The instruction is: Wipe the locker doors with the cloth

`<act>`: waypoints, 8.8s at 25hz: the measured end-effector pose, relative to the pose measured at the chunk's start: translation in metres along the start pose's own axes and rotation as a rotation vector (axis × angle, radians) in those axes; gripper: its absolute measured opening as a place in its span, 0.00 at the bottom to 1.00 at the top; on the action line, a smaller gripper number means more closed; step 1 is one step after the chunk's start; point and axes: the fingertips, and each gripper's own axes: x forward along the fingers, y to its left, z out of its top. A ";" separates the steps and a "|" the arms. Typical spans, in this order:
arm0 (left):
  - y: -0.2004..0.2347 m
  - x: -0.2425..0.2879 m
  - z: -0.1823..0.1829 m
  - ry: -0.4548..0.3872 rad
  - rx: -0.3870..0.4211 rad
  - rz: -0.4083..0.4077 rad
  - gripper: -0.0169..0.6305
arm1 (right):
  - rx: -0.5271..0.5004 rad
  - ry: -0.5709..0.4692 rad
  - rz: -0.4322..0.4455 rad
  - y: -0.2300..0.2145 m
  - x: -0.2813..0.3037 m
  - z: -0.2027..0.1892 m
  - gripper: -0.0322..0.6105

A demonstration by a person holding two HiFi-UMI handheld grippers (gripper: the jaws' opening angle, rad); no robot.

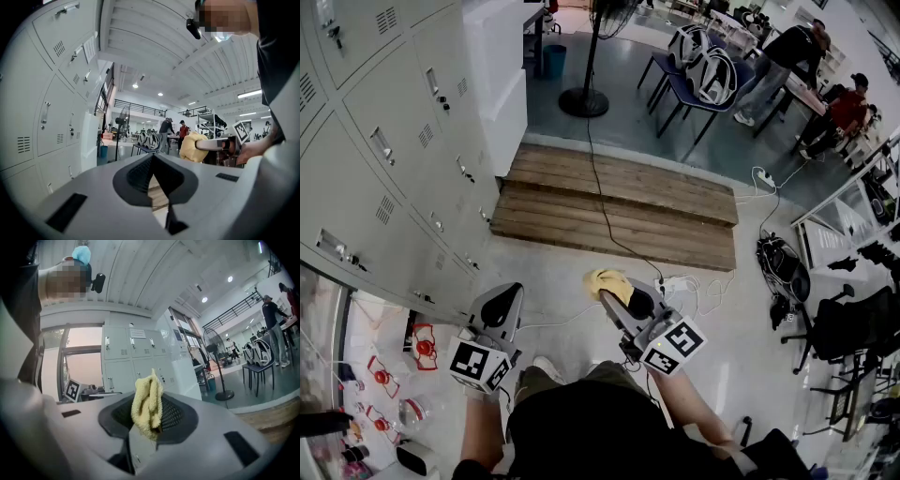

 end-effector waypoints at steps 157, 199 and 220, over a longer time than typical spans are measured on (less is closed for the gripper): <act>0.458 0.197 -0.144 0.088 -0.592 1.287 0.04 | -0.198 0.730 0.986 -0.183 0.794 -0.246 0.22; 0.493 0.246 -0.158 0.152 -0.610 1.145 0.04 | -0.372 0.836 0.618 -0.373 0.908 -0.242 0.23; 0.474 0.240 -0.172 0.159 -0.652 1.167 0.04 | -0.386 0.911 0.551 -0.380 0.906 -0.285 0.20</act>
